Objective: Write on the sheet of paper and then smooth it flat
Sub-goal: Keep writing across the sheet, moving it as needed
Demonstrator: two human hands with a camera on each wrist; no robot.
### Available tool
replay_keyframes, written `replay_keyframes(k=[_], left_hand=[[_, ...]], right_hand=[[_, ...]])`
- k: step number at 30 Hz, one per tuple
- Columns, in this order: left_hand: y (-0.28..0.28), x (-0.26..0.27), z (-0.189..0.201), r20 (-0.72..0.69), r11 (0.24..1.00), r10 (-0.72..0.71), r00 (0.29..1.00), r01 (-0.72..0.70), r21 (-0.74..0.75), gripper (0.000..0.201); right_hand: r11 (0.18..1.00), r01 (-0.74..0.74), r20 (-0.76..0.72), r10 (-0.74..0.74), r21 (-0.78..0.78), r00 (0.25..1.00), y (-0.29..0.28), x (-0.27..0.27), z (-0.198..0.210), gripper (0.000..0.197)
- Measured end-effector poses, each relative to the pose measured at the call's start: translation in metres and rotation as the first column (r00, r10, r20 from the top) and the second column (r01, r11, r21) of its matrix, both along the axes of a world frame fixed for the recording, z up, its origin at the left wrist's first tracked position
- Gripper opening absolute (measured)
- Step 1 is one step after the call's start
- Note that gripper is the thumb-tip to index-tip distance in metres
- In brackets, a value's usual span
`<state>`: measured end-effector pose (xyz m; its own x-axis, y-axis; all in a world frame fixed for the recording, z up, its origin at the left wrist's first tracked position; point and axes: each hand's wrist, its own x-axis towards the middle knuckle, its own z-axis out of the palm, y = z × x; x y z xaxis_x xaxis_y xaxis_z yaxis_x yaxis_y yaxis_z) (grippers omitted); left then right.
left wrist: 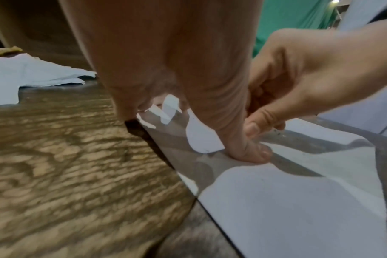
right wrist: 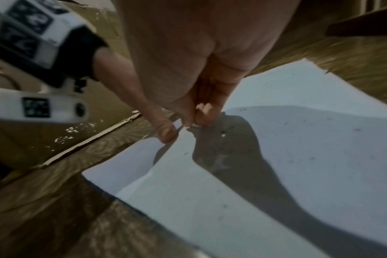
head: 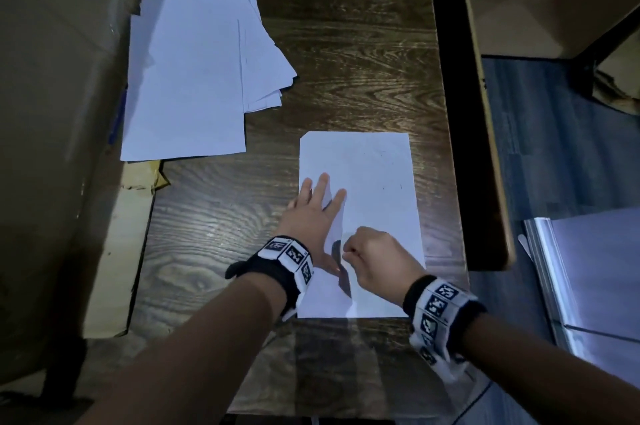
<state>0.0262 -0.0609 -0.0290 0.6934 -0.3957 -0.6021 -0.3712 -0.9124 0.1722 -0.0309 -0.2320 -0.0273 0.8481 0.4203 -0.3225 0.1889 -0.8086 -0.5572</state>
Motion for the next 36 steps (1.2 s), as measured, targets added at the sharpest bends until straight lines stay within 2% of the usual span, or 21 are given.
replay_keyframes(k=[2,6,8,10,12,14,16,18,21,23,27,28,31,34,36], left_hand=[[-0.006,0.003,0.003,0.009,0.999,-0.021,1.000,0.021,0.049,0.144],[-0.014,0.006,0.005,-0.011,0.990,-0.028,1.000,0.030,0.135,0.148],[-0.018,0.006,0.006,-0.027,0.989,-0.002,1.000,0.006,0.146,0.150],[-0.022,0.008,0.008,-0.049,0.988,0.016,0.999,-0.008,0.155,0.152],[-0.029,0.012,0.011,-0.091,0.987,0.032,0.995,-0.017,0.162,0.151],[-0.035,0.014,0.015,-0.108,0.985,0.044,0.993,-0.024,0.174,0.149],[-0.039,0.014,0.018,-0.111,0.984,0.055,0.992,-0.036,0.174,0.142],[-0.040,0.014,0.018,-0.116,0.984,0.067,0.991,-0.046,0.170,0.136],[-0.041,0.015,0.015,-0.113,0.985,0.070,0.991,-0.051,0.162,0.129],[-0.042,0.017,0.015,-0.109,0.986,0.083,0.991,-0.066,0.153,0.125],[-0.045,0.020,0.016,-0.112,0.987,0.136,0.984,-0.125,0.100,0.102],[-0.046,0.020,0.016,-0.104,0.986,0.138,0.985,-0.127,0.105,0.102],[-0.046,0.020,0.014,-0.081,0.977,0.109,0.991,-0.091,0.195,0.127],[-0.044,0.021,0.010,-0.035,0.959,0.002,0.999,0.008,0.283,0.154],[-0.041,0.022,0.005,0.004,0.962,-0.049,0.999,0.046,0.270,0.156]], right_hand=[[1.000,-0.006,0.029,0.007,-0.025,1.000,-0.003,0.023,0.002,0.018],[0.948,0.319,0.170,-0.311,-0.021,0.935,-0.019,0.082,-0.008,0.012],[0.955,0.297,0.161,-0.289,-0.027,0.944,-0.018,0.060,-0.011,0.012],[0.983,0.182,0.104,-0.179,-0.015,0.978,-0.011,0.016,-0.006,0.014],[0.997,0.074,0.037,-0.073,-0.036,0.997,-0.013,-0.001,0.000,0.014],[0.991,0.121,0.089,-0.116,-0.063,0.989,-0.016,0.027,-0.003,0.015],[0.961,0.276,0.135,-0.270,-0.031,0.953,-0.019,0.054,-0.007,0.013],[0.936,0.352,0.133,-0.350,0.010,0.927,-0.016,0.050,-0.008,0.012],[0.972,0.232,0.057,-0.231,-0.023,0.971,-0.008,0.004,-0.002,0.016],[0.982,0.178,0.030,-0.176,-0.055,0.984,-0.012,0.002,-0.001,0.014],[0.961,0.277,0.068,-0.275,-0.015,0.959,-0.011,0.029,-0.002,0.012],[0.945,0.328,0.060,-0.327,0.007,0.943,-0.009,0.028,-0.002,0.011],[0.892,0.451,-0.035,-0.449,0.043,0.893,-0.013,0.015,-0.002,0.012],[0.908,0.420,-0.077,-0.418,0.012,0.905,-0.019,0.007,0.002,0.010],[0.921,0.390,-0.064,-0.389,0.002,0.919,-0.019,0.012,0.004,0.006]])
